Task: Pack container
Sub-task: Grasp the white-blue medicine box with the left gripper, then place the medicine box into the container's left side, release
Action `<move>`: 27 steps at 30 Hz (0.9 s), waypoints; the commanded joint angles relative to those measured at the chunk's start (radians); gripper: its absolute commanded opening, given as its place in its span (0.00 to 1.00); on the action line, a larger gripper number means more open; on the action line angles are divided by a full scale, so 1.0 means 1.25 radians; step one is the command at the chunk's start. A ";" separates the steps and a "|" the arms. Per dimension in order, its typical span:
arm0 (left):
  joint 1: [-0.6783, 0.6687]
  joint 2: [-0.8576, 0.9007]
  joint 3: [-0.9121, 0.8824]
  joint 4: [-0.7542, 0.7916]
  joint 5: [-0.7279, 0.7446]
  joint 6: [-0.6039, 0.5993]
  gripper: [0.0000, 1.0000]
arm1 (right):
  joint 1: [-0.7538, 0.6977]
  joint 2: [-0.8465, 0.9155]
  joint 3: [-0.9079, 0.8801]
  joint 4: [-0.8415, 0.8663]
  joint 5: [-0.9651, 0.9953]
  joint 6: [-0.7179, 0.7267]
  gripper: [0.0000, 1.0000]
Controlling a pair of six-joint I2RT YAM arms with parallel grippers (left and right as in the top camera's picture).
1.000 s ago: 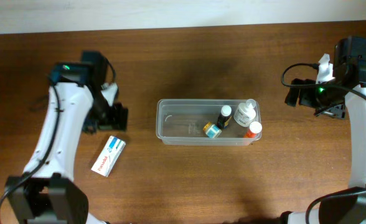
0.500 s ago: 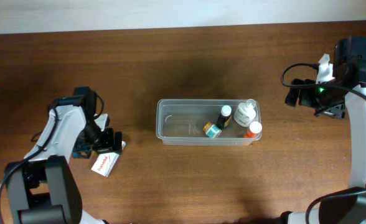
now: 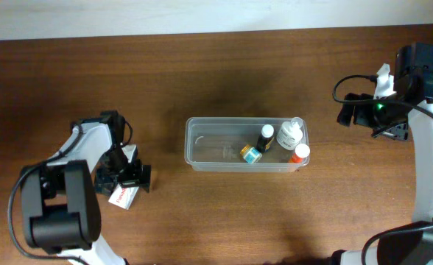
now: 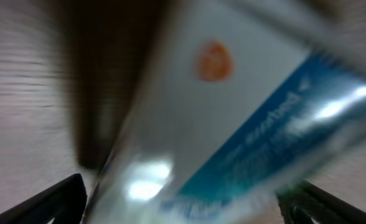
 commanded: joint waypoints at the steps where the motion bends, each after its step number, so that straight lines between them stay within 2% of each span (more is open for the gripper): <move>1: 0.000 0.028 -0.011 -0.001 0.003 0.006 0.92 | -0.003 0.003 -0.004 0.002 -0.007 -0.005 0.98; 6: 0.000 0.028 -0.009 -0.002 0.004 0.006 0.58 | -0.003 0.003 -0.004 0.002 -0.007 -0.005 0.98; 11: 0.000 0.028 0.031 -0.022 0.010 0.003 0.38 | -0.003 0.003 -0.004 0.000 -0.007 -0.005 0.98; 14: -0.001 0.026 0.090 -0.042 0.022 0.003 0.36 | -0.003 0.003 -0.004 0.000 -0.007 -0.005 0.98; 20: -0.013 0.007 0.284 -0.117 0.128 0.003 0.34 | -0.003 0.003 -0.004 0.000 -0.007 -0.005 0.98; 23: -0.049 -0.009 0.385 -0.135 0.181 0.003 0.33 | -0.003 0.003 -0.004 0.000 -0.007 -0.005 0.98; 27: -0.143 -0.031 0.485 -0.127 0.192 0.024 0.33 | -0.003 0.003 -0.004 0.000 -0.006 -0.005 0.98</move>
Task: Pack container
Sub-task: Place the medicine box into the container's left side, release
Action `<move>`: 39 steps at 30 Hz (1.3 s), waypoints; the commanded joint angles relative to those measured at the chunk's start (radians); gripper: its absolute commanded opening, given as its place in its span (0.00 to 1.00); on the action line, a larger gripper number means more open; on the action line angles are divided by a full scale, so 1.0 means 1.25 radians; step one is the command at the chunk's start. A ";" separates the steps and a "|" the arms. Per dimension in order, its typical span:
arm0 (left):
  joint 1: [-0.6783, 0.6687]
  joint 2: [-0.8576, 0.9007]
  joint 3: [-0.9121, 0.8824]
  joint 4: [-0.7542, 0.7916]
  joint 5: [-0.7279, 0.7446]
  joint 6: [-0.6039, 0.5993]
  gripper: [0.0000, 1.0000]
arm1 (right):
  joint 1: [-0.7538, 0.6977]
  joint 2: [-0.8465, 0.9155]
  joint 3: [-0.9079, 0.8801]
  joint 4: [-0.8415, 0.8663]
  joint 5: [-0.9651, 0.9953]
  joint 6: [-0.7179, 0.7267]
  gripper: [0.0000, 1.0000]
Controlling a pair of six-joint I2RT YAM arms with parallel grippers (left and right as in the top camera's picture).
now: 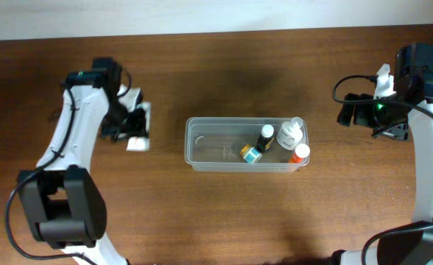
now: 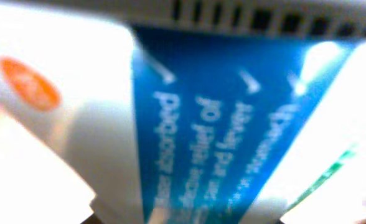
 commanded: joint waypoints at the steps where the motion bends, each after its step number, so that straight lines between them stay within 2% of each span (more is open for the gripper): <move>1: -0.109 -0.048 0.085 0.009 0.056 0.049 0.33 | -0.003 0.003 -0.004 0.001 -0.006 -0.006 0.98; 11: -0.400 -0.042 0.104 0.130 -0.079 0.263 0.32 | -0.003 0.003 -0.004 0.001 -0.006 -0.006 0.98; 15: -0.471 0.005 0.097 0.140 -0.186 0.278 0.33 | -0.003 0.003 -0.004 0.001 -0.006 -0.006 0.98; 23: -0.471 0.131 0.094 0.108 -0.194 0.277 0.34 | -0.003 0.003 -0.004 0.002 -0.006 -0.006 0.98; 26: -0.472 0.143 0.095 0.089 -0.195 0.277 0.43 | -0.003 0.003 -0.004 0.002 -0.006 -0.006 0.98; 29: -0.472 0.130 0.121 0.059 -0.198 0.269 0.55 | -0.003 0.003 -0.004 0.003 -0.006 -0.006 0.98; 32: -0.467 0.094 0.170 0.020 -0.262 0.215 0.60 | -0.003 0.003 -0.004 0.006 -0.006 -0.006 0.98; 34: -0.455 0.058 0.193 0.011 -0.302 0.187 0.68 | -0.003 0.003 -0.004 0.009 -0.006 -0.006 0.98; 39: -0.352 -0.070 0.213 0.046 -0.305 0.128 0.72 | 0.015 0.002 0.007 0.040 0.002 -0.030 0.98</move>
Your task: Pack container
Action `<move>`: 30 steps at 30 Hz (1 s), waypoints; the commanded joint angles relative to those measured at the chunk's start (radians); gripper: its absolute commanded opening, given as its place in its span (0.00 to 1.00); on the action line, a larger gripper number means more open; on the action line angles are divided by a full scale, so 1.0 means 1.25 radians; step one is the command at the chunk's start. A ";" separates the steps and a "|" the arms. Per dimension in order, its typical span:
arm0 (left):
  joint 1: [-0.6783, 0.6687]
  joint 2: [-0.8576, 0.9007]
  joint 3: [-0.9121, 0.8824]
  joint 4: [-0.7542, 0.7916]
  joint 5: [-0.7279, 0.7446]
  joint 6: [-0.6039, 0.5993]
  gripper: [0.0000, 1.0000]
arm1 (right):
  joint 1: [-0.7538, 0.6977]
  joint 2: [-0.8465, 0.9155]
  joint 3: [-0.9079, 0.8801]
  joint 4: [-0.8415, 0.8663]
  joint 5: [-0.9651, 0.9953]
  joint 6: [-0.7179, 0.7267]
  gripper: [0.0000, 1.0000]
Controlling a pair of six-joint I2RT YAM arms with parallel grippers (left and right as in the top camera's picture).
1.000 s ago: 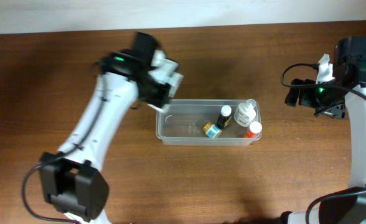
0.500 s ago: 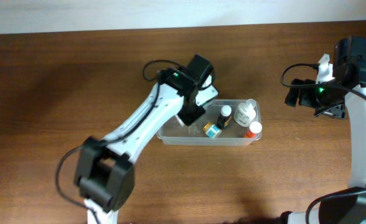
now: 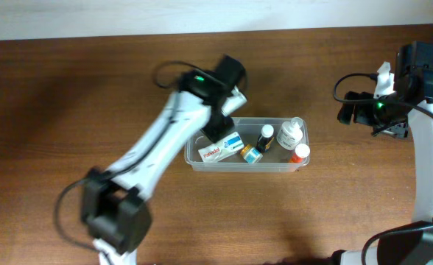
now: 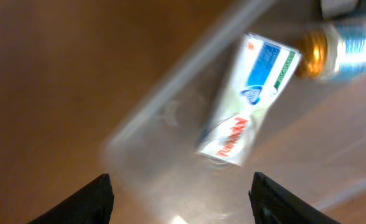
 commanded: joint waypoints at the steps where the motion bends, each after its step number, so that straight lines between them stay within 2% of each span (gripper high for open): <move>1: 0.109 -0.136 0.031 0.027 -0.032 -0.086 0.72 | 0.025 0.002 0.016 0.022 0.005 -0.027 0.98; 2: 0.141 -0.157 0.031 0.038 -0.027 -0.103 0.76 | 0.038 0.002 0.025 0.031 0.006 -0.038 0.98; 3: 0.175 -0.174 0.031 0.049 -0.027 -0.126 1.00 | 0.056 0.002 0.038 0.043 0.019 -0.048 0.98; 9: 0.365 -0.207 0.031 0.080 -0.015 -0.265 1.00 | 0.171 0.002 0.054 0.162 0.099 -0.064 0.98; 14: 0.466 -0.202 0.031 0.073 0.014 -0.271 1.00 | 0.223 0.002 0.054 0.278 0.101 -0.070 0.98; 18: 0.512 -0.227 0.030 0.038 0.099 -0.249 1.00 | 0.225 -0.016 0.054 0.243 0.091 -0.083 0.98; 20: 0.519 -0.256 0.030 0.016 0.099 -0.243 1.00 | 0.225 -0.038 0.054 0.211 0.089 -0.056 0.98; 25: 0.510 -0.403 -0.024 0.001 0.072 -0.230 1.00 | 0.233 -0.137 0.002 0.156 0.089 -0.042 0.99; 30: 0.504 -0.720 -0.332 0.134 0.070 -0.226 1.00 | 0.265 -0.394 -0.251 0.287 0.110 -0.012 0.98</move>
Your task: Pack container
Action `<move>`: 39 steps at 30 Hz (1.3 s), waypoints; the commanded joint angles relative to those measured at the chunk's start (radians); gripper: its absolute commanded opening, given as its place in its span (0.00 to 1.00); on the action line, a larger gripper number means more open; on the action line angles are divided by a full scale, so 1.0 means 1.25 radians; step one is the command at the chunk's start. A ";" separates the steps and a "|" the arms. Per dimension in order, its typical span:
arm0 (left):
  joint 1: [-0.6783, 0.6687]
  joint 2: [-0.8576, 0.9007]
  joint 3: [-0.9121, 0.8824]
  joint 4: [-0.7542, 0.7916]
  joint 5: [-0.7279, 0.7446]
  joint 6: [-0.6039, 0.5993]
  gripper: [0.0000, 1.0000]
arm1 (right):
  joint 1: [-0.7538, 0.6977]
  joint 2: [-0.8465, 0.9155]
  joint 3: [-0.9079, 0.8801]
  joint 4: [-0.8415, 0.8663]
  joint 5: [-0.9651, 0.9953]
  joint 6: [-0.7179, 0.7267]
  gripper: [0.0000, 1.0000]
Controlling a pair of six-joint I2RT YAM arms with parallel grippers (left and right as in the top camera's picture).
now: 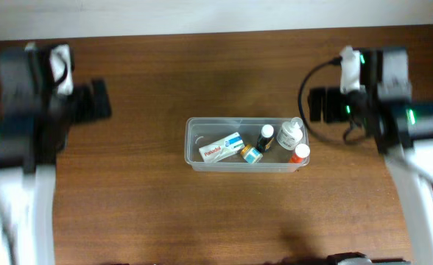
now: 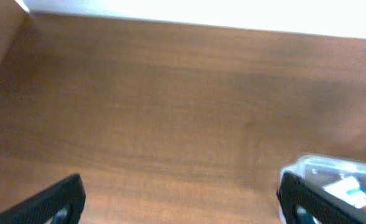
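Observation:
The clear plastic container point(image 1: 202, 163) sits mid-table. Inside lie a white medicine box point(image 1: 222, 147), a small teal and yellow item point(image 1: 251, 154), a dark bottle with a white cap point(image 1: 265, 137), a white bottle point(image 1: 290, 134) and an orange-capped bottle point(image 1: 300, 153). My left gripper point(image 1: 95, 103) hangs at the far left back, well away from the container. In the left wrist view the left gripper point(image 2: 180, 202) is open over bare wood, and the container's corner point(image 2: 320, 167) shows at the right. My right gripper point(image 1: 316, 104) hovers just behind the container's right end, too blurred to read.
The dark wooden table point(image 1: 224, 213) runs to a pale wall edge point(image 1: 202, 15) at the back. Both arm bodies stand at the left and right sides. A black cable point(image 1: 305, 125) loops by the right arm.
My left arm was over the container with the box lying inside; now it is at the far left back, open. The right arm has shifted left, nearer the container.
First my left gripper was at the white box on the table at the front left. It then held the box up at the left. Later the box lay in the container with the gripper open above it. Now the left arm is far off.

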 commanded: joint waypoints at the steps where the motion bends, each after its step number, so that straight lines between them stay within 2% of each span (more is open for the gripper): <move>1: -0.003 -0.253 -0.235 0.065 0.005 0.013 1.00 | 0.031 -0.210 -0.184 0.074 0.035 0.027 0.98; 4: -0.003 -0.453 -0.439 0.128 0.005 0.007 1.00 | 0.038 -0.371 -0.336 0.131 0.088 0.027 0.98; 8: -0.003 -0.680 -0.647 0.183 0.005 0.007 1.00 | 0.037 -0.544 -0.499 0.142 0.125 0.027 0.98; 12: -0.003 -0.792 -0.718 0.070 0.005 0.007 1.00 | 0.036 -0.627 -0.596 0.134 0.125 0.027 0.98; 14: -0.003 -0.814 -0.728 -0.013 0.005 0.006 1.00 | 0.036 -0.640 -0.628 0.122 0.125 0.027 0.98; 27: -0.003 -0.818 -0.732 -0.005 0.005 0.007 1.00 | 0.036 -0.589 -0.690 0.100 0.128 0.027 0.98; 29: -0.003 -0.818 -0.732 -0.005 0.005 0.007 1.00 | 0.037 -0.587 -0.691 0.090 0.201 0.018 0.98; 33: -0.003 -0.818 -0.732 -0.005 0.005 0.007 1.00 | 0.036 -0.665 -0.695 0.053 0.179 0.018 0.98; 37: -0.003 -0.818 -0.732 -0.005 0.005 0.007 1.00 | 0.036 -0.885 -0.707 0.068 0.160 0.010 0.98; 39: -0.003 -0.818 -0.732 -0.005 0.005 0.007 1.00 | 0.035 -0.949 -0.725 0.102 0.160 -0.023 0.98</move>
